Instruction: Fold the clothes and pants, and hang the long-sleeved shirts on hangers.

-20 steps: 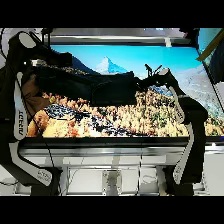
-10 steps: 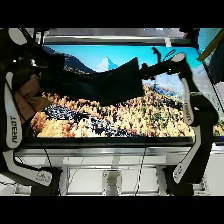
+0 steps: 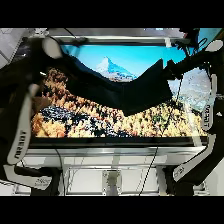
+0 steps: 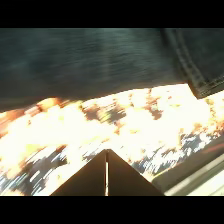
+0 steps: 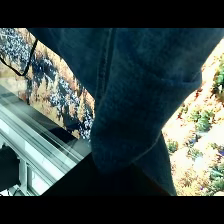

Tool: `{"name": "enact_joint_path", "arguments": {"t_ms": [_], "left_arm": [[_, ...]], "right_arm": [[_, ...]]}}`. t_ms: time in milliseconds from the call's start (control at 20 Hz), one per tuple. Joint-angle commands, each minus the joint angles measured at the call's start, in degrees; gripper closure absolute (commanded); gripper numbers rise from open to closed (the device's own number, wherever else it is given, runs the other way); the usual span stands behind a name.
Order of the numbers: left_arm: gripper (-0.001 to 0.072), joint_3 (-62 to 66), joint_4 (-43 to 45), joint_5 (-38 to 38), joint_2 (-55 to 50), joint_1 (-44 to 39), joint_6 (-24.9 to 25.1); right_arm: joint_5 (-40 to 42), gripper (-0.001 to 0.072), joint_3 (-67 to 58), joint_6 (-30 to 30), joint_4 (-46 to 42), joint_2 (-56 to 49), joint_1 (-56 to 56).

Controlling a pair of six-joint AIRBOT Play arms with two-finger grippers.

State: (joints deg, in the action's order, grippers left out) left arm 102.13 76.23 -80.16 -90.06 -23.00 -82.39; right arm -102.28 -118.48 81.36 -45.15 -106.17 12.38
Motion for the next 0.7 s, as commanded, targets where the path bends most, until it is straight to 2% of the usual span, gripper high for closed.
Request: {"name": "enact_joint_path", "arguments": {"t_ms": [0,100,250,450,650], "left_arm": [[0.0661,-6.23,0.11,16.28,-6.03,-8.57,-0.13],[0.0661,-6.21,0.07,24.11,-11.63,-11.17,-1.16],[0.0661,-6.21,0.04,29.90,-18.10,-13.05,-6.71],[0.0661,-6.10,0.09,29.62,-19.08,-11.69,-7.87],[0.0661,-6.10,6.01,22.88,-8.63,-3.85,-7.80]], "right_arm": [[3.61,0.0681,-0.07,4.68,3.08,0.83,0.57],[8.15,0.0682,-0.07,6.12,9.03,0.96,0.09],[14.51,0.0683,-0.07,6.56,12.11,1.14,-3.10],[21.44,0.0683,-0.07,6.73,10.05,1.11,-9.84],[27.54,0.0684,-0.07,11.45,0.07,0.79,-18.12]]}}
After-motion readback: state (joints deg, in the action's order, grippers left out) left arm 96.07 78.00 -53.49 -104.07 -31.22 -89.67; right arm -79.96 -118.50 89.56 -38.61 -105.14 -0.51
